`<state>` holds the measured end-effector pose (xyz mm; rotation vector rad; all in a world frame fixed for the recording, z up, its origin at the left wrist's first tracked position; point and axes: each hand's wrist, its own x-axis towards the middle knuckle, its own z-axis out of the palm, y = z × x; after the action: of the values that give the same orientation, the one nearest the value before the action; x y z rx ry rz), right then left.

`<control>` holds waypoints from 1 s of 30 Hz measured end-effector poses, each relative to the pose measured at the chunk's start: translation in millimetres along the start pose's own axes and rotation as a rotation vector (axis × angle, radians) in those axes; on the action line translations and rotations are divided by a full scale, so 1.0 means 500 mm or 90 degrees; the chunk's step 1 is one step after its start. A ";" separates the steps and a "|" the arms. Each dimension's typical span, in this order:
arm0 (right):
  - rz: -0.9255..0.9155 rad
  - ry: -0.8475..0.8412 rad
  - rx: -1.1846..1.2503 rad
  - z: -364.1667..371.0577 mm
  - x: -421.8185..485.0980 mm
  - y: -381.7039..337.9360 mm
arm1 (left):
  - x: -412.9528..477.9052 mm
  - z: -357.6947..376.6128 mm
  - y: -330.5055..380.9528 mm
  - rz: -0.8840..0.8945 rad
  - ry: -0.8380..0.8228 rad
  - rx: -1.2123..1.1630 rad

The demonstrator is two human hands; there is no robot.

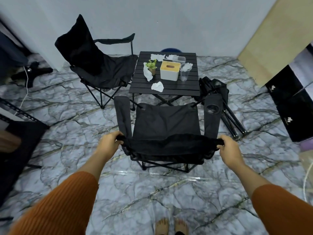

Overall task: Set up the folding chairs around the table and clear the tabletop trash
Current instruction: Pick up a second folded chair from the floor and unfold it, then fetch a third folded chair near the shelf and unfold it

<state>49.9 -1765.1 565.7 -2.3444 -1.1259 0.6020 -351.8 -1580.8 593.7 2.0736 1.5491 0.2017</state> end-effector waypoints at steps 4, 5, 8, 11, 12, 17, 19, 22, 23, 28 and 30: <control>0.023 0.005 0.019 0.000 -0.019 -0.015 | 0.003 -0.004 0.006 -0.041 -0.029 0.004; 0.032 -0.001 0.018 -0.004 -0.021 -0.020 | 0.004 -0.010 0.008 -0.048 -0.048 0.018; 0.041 -0.014 0.034 -0.024 -0.028 -0.038 | 0.010 -0.033 0.027 -0.052 -0.105 0.025; 0.041 -0.023 0.037 -0.056 -0.036 -0.052 | 0.030 -0.056 0.076 -0.028 -0.119 0.074; 0.046 -0.025 0.041 -0.069 -0.038 -0.056 | 0.039 -0.060 0.100 -0.017 -0.114 0.099; 0.038 0.014 -0.020 -0.156 -0.047 -0.063 | 0.072 -0.043 0.267 0.097 -0.080 0.142; 0.035 0.017 -0.061 -0.190 -0.062 -0.055 | 0.074 -0.016 0.349 0.168 -0.088 0.166; 0.040 0.038 -0.137 -0.227 -0.093 -0.030 | 0.054 0.035 0.466 0.240 -0.123 0.195; 0.046 0.038 -0.159 -0.236 -0.105 -0.021 | 0.043 0.054 0.499 0.262 -0.136 0.200; 0.082 0.034 -0.187 -0.260 -0.150 0.030 | -0.010 0.153 0.624 0.337 -0.220 0.224; 0.100 0.040 -0.174 -0.270 -0.154 0.048 | -0.018 0.188 0.664 0.359 -0.252 0.247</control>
<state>97.0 -1869.7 673.2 -2.6843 -1.0595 0.4477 -34.6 -1684.3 682.4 2.6177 0.7883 -0.3191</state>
